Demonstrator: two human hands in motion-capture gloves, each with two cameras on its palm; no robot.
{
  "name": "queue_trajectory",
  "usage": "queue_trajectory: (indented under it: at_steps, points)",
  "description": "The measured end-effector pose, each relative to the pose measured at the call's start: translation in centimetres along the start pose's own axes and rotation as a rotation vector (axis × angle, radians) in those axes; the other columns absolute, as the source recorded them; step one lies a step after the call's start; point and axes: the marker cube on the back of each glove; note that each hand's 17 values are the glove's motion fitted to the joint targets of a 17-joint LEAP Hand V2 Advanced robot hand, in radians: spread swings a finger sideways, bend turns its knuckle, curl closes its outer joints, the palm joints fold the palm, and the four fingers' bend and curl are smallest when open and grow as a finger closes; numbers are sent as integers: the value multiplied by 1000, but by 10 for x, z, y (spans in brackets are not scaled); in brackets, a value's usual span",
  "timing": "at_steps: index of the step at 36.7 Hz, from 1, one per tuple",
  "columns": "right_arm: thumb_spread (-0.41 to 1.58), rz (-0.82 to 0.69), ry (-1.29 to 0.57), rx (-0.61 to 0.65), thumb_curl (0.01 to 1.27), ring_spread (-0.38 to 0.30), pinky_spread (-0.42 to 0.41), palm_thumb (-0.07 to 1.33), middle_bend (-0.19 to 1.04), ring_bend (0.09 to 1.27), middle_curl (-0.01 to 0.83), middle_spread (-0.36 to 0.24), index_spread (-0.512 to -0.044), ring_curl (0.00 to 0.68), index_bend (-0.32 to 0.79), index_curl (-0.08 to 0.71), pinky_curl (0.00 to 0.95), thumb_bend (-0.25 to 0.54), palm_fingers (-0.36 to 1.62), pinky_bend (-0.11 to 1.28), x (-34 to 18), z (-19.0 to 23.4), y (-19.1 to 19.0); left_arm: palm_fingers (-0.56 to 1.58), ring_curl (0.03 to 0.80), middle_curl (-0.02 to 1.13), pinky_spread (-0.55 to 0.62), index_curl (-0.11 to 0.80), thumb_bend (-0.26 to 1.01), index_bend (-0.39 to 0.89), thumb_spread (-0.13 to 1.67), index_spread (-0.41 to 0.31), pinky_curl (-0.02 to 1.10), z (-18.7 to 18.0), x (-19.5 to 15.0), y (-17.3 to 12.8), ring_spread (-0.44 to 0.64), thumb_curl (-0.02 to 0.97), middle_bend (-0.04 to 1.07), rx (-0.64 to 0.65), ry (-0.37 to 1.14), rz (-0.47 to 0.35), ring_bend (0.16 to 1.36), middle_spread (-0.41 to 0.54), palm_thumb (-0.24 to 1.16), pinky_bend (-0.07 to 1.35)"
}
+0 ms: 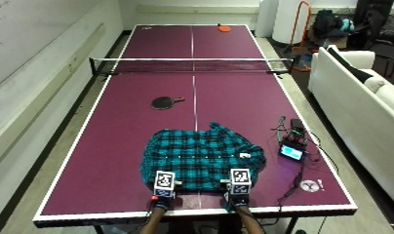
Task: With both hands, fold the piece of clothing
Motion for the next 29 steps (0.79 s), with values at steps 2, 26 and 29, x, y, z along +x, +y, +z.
queue_trajectory:
  at_steps: [2, 26, 29]
  points:
    - [1253, -24, 34, 77, 260, -9, 143, 574, 236, 449, 308, -100, -359, 236, 349, 221, 282, 106, 566, 503, 4, 10, -11, 679, 281, 283, 68, 292, 70, 336, 1283, -137, 335, 12, 0, -6, 15, 233, 95, 63, -21, 12, 659, -28, 298, 527]
    - [1270, -277, -11, -73, 262, -258, -331, 818, 526, 844, 470, -248, -334, 452, 72, 250, 372, 136, 1351, 540, 12, -125, -112, 1337, 407, 484, -325, 369, 78, 164, 1258, -327, 367, -144, -41, -36, -386, 257, 491, -13, 10, 177, 753, -373, 532, 314]
    - [1263, -171, 85, -21, 256, -248, -348, 817, 541, 875, 479, -247, -334, 467, 96, 252, 384, 121, 1339, 556, -3, -153, -142, 1352, 425, 491, -339, 376, 70, 169, 1258, -334, 378, -144, -43, -77, -391, 256, 499, -46, -7, 127, 796, -383, 543, 323]
